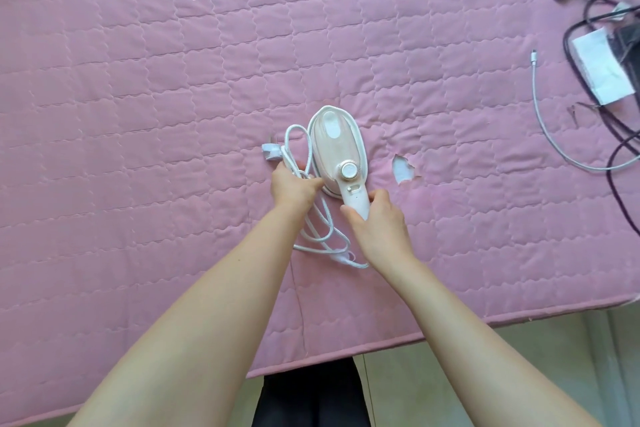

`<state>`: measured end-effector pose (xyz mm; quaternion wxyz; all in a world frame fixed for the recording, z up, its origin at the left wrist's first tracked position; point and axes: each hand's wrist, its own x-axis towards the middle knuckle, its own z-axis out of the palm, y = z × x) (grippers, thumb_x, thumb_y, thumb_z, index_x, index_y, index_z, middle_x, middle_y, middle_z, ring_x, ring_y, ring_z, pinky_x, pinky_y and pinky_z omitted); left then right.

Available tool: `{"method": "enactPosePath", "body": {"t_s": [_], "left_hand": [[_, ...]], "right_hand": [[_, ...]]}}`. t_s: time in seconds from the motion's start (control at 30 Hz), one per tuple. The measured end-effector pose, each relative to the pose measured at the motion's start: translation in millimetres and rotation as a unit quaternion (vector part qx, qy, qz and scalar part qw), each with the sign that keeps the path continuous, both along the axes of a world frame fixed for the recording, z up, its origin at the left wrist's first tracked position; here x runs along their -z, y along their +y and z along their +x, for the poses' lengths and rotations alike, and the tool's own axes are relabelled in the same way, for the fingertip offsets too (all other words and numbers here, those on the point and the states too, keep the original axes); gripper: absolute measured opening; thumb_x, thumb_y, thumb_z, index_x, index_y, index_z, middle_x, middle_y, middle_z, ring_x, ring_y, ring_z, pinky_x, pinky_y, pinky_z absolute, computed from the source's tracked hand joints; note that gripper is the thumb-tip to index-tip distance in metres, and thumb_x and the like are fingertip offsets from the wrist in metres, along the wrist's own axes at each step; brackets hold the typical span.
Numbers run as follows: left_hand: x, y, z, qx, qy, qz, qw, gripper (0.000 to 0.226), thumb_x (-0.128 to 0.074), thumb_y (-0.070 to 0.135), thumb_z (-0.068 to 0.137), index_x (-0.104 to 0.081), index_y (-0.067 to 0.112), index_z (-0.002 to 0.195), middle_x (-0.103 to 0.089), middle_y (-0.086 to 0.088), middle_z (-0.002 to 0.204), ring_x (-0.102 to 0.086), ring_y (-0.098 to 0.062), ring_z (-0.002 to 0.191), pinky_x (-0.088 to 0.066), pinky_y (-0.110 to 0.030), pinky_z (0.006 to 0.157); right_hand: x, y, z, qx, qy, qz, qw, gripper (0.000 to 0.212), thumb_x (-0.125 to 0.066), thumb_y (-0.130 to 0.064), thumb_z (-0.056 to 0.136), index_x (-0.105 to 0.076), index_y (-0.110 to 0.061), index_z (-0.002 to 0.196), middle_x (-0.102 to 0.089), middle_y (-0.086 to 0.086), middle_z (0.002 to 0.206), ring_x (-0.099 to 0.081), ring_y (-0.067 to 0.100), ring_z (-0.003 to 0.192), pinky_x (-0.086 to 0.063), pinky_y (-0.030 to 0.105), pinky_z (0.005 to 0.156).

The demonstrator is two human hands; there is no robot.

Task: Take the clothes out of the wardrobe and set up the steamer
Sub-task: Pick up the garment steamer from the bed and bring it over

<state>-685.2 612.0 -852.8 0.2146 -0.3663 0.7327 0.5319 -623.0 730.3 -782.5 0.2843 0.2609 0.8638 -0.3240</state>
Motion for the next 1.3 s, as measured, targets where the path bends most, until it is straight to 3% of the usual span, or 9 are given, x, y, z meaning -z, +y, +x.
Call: {"method": "enactPosePath", "body": {"t_s": [0.13,0.2,0.33,0.47,0.7,0.83,1.0,1.17,1.3], "left_hand": [[11,0,1,-0.019,-0.023,-0.013,0.999,0.04,-0.07,0.017,0.047,-0.062,0.004,0.084,-0.062,-0.005,0.065,-0.058,-0.023,0.062,-0.051,-0.034,0.061],[12,0,0,-0.03,-0.027,0.006,0.999,0.035,-0.07,0.014,0.052,-0.065,0.006,0.086,-0.062,-0.006,0.065,-0.057,-0.022,0.058,-0.051,-0.034,0.06],[4,0,-4,-0.061,-0.032,0.043,0.997,0.023,-0.066,-0.002,0.071,-0.066,0.003,0.094,-0.056,-0.006,0.06,-0.049,-0.016,0.043,-0.043,-0.024,0.049],[3,3,-6,-0.072,-0.04,0.071,0.994,0.025,-0.061,-0.007,0.074,-0.067,0.005,0.095,-0.055,-0.006,0.06,-0.047,-0.015,0.044,-0.039,-0.017,0.042],[6,5,-7,-0.049,-0.064,0.078,0.994,0.02,-0.068,-0.003,0.071,-0.058,0.004,0.087,-0.051,-0.007,0.057,-0.047,-0.016,0.045,-0.037,-0.019,0.043],[6,1,-5,-0.045,-0.066,0.086,0.993,0.021,-0.071,0.003,0.071,-0.056,0.005,0.085,-0.052,-0.006,0.058,-0.047,-0.014,0.046,-0.036,-0.018,0.039],[-2,-5,2,-0.052,-0.068,0.104,0.991,0.023,-0.074,0.007,0.068,-0.055,0.006,0.08,-0.052,-0.007,0.057,-0.048,-0.016,0.043,-0.039,-0.023,0.044],[-22,-18,11,-0.074,-0.061,0.136,0.986,0.025,-0.072,0.007,0.069,-0.049,0.008,0.077,-0.048,-0.009,0.054,-0.044,-0.018,0.037,-0.037,-0.026,0.047],[-51,-38,21,-0.115,-0.055,0.136,0.982,0.018,-0.068,0.001,0.071,-0.05,0.007,0.072,-0.047,-0.009,0.054,-0.043,-0.018,0.041,-0.038,-0.028,0.05]], "right_hand": [[1,2,-5,0.032,-0.016,-0.057,0.998,0.03,-0.054,-0.033,0.091,-0.041,-0.009,0.106,-0.057,0.008,0.102,-0.051,0.019,0.076,-0.033,0.031,0.058],[1,2,-9,0.049,-0.027,-0.058,0.997,0.03,-0.053,-0.032,0.09,-0.038,-0.01,0.102,-0.054,0.006,0.096,-0.046,0.012,0.067,-0.03,0.029,0.052],[7,3,-11,0.038,-0.018,0.014,0.999,0.046,-0.062,-0.046,0.084,-0.036,-0.013,0.102,-0.054,0.007,0.096,-0.05,0.031,0.084,-0.038,0.035,0.065],[11,5,-12,0.018,-0.007,0.043,0.999,0.046,-0.061,-0.05,0.084,-0.041,-0.015,0.106,-0.062,0.009,0.103,-0.056,0.033,0.096,-0.038,0.035,0.067],[10,13,-17,0.014,0.007,0.022,1.0,0.025,-0.058,-0.025,0.077,-0.047,-0.012,0.096,-0.062,0.011,0.094,-0.046,0.03,0.081,-0.035,0.033,0.068],[8,14,-18,0.031,0.017,0.01,0.999,0.027,-0.055,-0.028,0.068,-0.049,-0.014,0.09,-0.066,0.012,0.082,-0.058,0.034,0.084,-0.042,0.035,0.067],[-7,11,-13,0.051,0.035,0.003,0.998,0.032,-0.054,-0.031,0.064,-0.052,-0.011,0.088,-0.062,0.01,0.082,-0.06,0.037,0.08,-0.054,0.045,0.068],[-33,5,-3,0.031,0.036,0.007,0.999,0.02,-0.058,-0.023,0.078,-0.046,-0.011,0.089,-0.053,0.006,0.083,-0.045,0.029,0.08,-0.033,0.031,0.064],[-59,-4,9,0.033,0.05,0.003,0.998,0.019,-0.059,-0.022,0.078,-0.048,-0.011,0.088,-0.05,0.002,0.075,-0.046,0.029,0.077,-0.031,0.032,0.061]]}}
